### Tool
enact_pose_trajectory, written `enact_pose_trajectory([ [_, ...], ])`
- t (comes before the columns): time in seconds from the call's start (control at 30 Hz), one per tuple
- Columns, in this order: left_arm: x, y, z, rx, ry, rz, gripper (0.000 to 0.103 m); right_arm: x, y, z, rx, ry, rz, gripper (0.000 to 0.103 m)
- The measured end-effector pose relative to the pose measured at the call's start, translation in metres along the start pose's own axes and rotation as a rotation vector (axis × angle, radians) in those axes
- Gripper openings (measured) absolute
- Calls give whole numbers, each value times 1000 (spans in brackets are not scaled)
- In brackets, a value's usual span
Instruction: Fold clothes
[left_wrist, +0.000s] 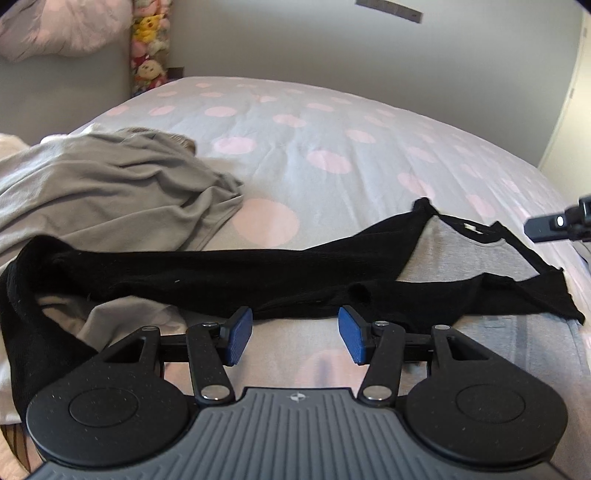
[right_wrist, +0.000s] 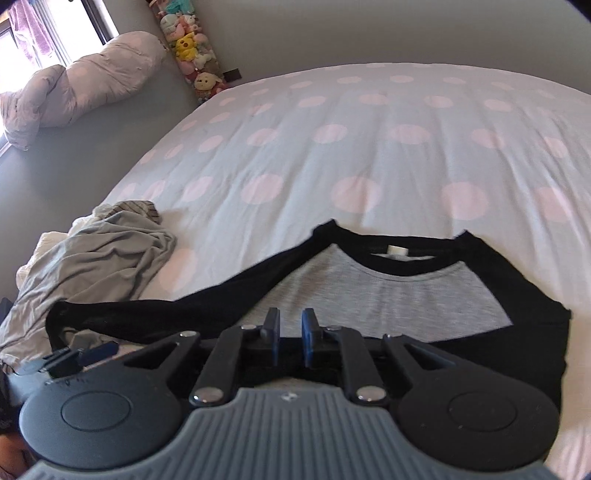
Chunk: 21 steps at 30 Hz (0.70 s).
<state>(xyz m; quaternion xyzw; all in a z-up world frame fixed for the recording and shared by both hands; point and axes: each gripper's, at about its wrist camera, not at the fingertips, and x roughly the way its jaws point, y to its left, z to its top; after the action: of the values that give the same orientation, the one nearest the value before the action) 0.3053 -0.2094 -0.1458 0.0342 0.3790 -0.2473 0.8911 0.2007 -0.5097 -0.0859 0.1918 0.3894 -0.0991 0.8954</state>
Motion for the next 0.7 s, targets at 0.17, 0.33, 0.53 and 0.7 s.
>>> enact_pose_trajectory([
  [0.17,-7,-41,-5,168,-32,-22,50,-25,-60,-35,-17,-8,-110,16],
  [0.33,1,-78,-15,331,-18,-1,50,-43,-107,-67,-102,-1,-187,17],
  [0.53,31,-106,-26,589,10,65,50,-41,-118,-87,-276,0,-204,30],
  [0.7,46,-112,-31,690,20,59,45,-15,-103,-86,-455,8,-178,41],
])
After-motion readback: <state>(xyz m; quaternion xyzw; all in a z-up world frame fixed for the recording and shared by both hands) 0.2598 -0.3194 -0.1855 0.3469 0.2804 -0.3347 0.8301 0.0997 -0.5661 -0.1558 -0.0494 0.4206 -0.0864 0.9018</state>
